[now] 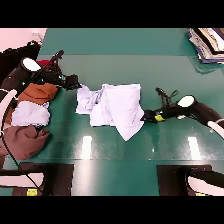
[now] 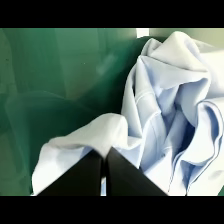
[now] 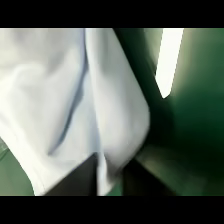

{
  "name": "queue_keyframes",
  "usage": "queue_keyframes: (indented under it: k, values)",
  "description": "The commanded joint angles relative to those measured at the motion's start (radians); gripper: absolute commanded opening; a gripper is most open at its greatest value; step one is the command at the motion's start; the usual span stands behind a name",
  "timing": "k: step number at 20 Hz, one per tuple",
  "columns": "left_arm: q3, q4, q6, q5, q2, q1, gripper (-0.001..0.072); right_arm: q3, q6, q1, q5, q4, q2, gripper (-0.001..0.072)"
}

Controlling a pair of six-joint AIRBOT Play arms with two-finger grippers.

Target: Fold the shirts.

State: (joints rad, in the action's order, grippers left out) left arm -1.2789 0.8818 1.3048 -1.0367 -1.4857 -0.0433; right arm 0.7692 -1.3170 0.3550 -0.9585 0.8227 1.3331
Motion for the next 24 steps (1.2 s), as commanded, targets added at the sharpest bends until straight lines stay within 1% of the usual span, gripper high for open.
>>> queue_keyframes:
  k: [1, 2, 4, 6, 7, 9, 13, 16, 17, 19, 21, 24]
  values:
    - [-0.009, 0.002, 0.0, -0.003, 0.008, 0.004, 0.002, 0.074, 0.001, 0.043, 0.031, 0.029, 0.071, 0.0016]
    - [-0.021, 0.005, 0.0, 0.0, 0.021, 0.011, 0.002, 0.105, 0.0, 0.028, 0.007, 0.062, 0.063, 0.0016]
    - [-0.079, 0.012, 0.0, 0.005, 0.075, 0.044, 0.002, 0.188, -0.04, -0.033, -0.069, 0.16, 0.012, 0.0015]
    - [-0.167, 0.013, -0.001, 0.008, 0.154, 0.089, 0.002, 0.295, -0.09, -0.111, -0.121, 0.283, -0.071, 0.0015]
    - [-0.219, 0.013, -0.004, 0.007, 0.195, 0.109, 0.0021, 0.351, -0.093, -0.147, -0.134, 0.323, -0.113, 0.0015]
    - [-0.317, 0.014, -0.005, 0.007, 0.278, 0.131, 0.002, 0.477, -0.092, -0.217, -0.143, 0.36, -0.198, 0.0015]
    - [-0.476, 0.008, -0.031, 0.006, 0.42, 0.131, 0.0021, 0.695, -0.077, -0.301, -0.142, 0.364, -0.314, 0.0015]
    - [-0.51, 0.009, -0.03, -0.019, 0.478, 0.131, 0.002, 0.762, -0.068, -0.304, -0.16, 0.378, -0.373, 0.0015]
    - [-0.501, 0.024, -0.025, -0.06, 0.478, 0.131, 0.002, 0.761, -0.069, -0.304, -0.204, 0.378, -0.378, 0.0015]
    - [-0.409, 0.068, 0.016, -0.146, 0.478, 0.131, 0.002, 0.708, -0.07, -0.302, -0.301, 0.377, -0.379, 0.0015]
    - [-0.237, 0.08, 0.017, -0.165, 0.478, 0.131, 0.002, 0.581, -0.07, -0.292, -0.336, 0.377, -0.379, 0.0016]
    - [0.088, 0.08, 0.01, -0.141, 0.478, 0.128, 0.0021, 0.351, -0.069, -0.23, -0.323, 0.379, -0.379, 0.0015]
